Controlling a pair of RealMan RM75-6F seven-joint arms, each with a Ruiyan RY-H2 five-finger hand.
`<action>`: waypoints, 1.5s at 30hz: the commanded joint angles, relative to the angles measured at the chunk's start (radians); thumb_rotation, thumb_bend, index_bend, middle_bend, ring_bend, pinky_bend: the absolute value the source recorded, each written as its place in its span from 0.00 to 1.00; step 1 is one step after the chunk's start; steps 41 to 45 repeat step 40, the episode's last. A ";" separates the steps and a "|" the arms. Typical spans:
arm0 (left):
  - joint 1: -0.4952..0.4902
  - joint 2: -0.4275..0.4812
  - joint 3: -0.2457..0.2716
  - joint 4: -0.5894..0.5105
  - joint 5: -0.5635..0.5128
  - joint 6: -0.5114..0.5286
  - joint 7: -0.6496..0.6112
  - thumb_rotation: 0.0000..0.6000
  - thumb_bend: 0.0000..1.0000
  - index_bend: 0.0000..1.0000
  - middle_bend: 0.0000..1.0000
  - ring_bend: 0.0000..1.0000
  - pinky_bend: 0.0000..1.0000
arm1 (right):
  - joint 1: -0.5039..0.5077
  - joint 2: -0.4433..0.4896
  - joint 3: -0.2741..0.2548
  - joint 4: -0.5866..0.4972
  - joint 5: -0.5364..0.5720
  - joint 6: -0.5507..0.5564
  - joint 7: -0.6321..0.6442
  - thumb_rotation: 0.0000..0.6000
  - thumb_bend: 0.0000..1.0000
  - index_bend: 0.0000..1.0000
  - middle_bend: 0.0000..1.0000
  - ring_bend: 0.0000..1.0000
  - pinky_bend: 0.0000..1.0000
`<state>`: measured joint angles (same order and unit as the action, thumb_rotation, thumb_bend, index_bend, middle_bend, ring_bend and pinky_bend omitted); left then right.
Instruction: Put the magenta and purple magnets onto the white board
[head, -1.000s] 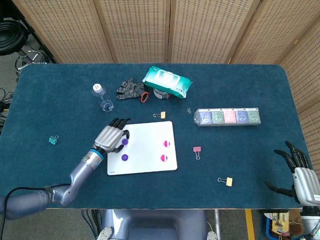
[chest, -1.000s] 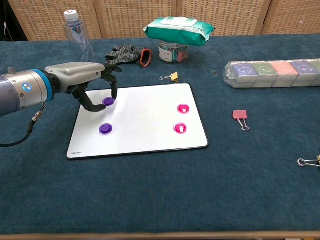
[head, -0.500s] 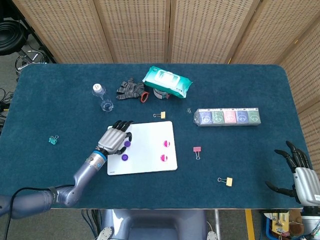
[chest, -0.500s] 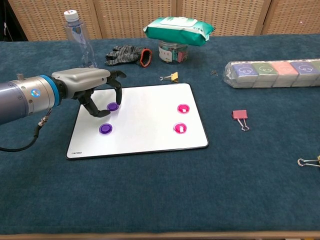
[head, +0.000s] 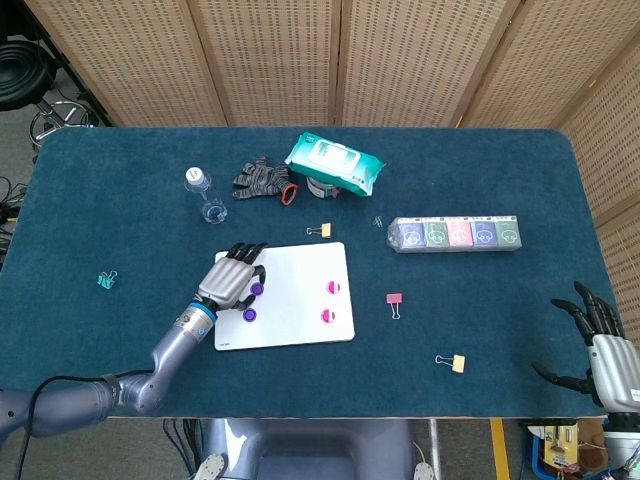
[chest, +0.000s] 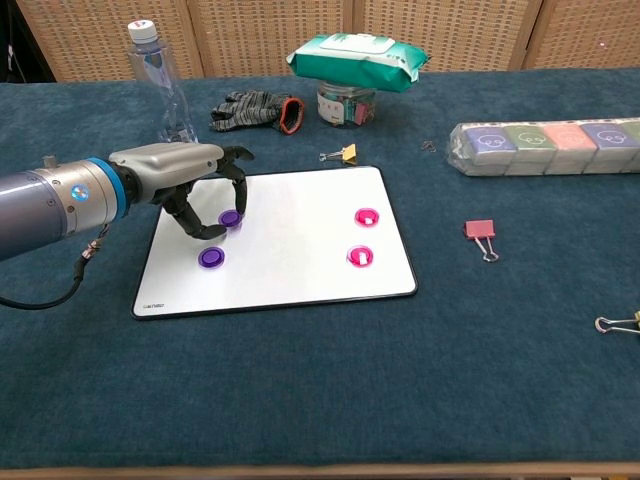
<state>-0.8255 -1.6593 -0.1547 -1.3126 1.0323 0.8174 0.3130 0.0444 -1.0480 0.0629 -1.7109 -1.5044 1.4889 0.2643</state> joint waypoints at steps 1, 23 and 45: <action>0.003 -0.004 -0.001 0.009 0.006 0.003 -0.014 1.00 0.34 0.24 0.00 0.00 0.00 | 0.000 0.000 0.001 0.000 0.000 0.001 0.001 1.00 0.00 0.19 0.00 0.00 0.00; 0.125 0.231 0.007 -0.182 0.160 0.136 -0.221 1.00 0.08 0.00 0.00 0.00 0.00 | -0.004 0.003 -0.001 -0.006 -0.008 0.009 0.000 1.00 0.00 0.18 0.00 0.00 0.00; 0.596 0.515 0.202 -0.368 0.336 0.669 -0.346 1.00 0.02 0.00 0.00 0.00 0.00 | -0.030 -0.042 0.020 0.011 -0.044 0.120 -0.241 1.00 0.00 0.00 0.00 0.00 0.00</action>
